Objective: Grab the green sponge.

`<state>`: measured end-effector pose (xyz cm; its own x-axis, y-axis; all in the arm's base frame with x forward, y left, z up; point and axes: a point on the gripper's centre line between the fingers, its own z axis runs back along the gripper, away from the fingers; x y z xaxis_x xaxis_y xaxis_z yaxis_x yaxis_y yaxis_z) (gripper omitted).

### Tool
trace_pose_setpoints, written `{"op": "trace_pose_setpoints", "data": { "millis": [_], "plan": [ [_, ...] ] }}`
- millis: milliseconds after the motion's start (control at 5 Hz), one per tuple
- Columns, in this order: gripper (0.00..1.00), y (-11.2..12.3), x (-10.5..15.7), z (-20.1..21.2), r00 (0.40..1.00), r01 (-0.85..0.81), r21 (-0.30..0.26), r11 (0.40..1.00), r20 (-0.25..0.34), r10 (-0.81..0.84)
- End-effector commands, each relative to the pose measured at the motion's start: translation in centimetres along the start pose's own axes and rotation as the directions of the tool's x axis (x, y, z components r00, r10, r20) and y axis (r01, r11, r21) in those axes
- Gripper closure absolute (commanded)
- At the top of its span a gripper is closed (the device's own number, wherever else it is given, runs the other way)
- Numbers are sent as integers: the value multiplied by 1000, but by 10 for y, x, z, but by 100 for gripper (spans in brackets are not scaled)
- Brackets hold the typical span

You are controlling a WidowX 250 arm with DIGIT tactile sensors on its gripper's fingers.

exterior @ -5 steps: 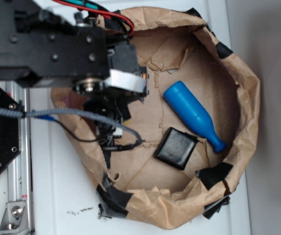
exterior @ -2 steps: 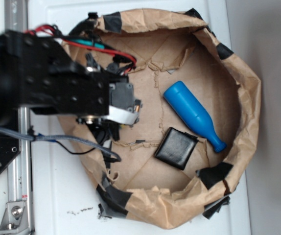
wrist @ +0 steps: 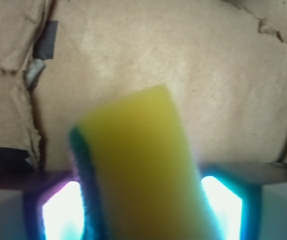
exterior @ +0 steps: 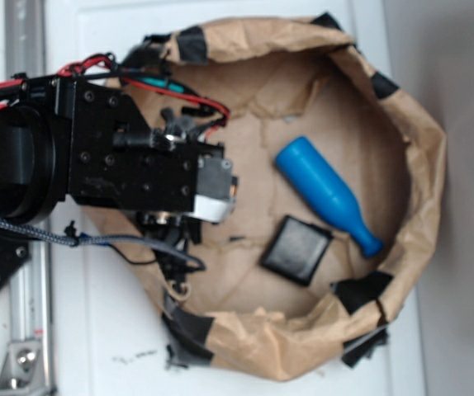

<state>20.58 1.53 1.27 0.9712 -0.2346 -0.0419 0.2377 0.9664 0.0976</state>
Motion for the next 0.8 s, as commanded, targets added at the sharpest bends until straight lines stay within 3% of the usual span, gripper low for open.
{"op": "trace_pose_setpoints", "data": {
  "millis": [0,200,400,600],
  "plan": [
    [100,10,4,14,998,-48,-4,999,32,49],
    [100,20,5,31,996,-84,17,996,45,83],
    [100,33,19,82,948,-228,5,974,230,221],
    [100,35,33,134,864,-406,-49,913,304,400]
  ]
}}
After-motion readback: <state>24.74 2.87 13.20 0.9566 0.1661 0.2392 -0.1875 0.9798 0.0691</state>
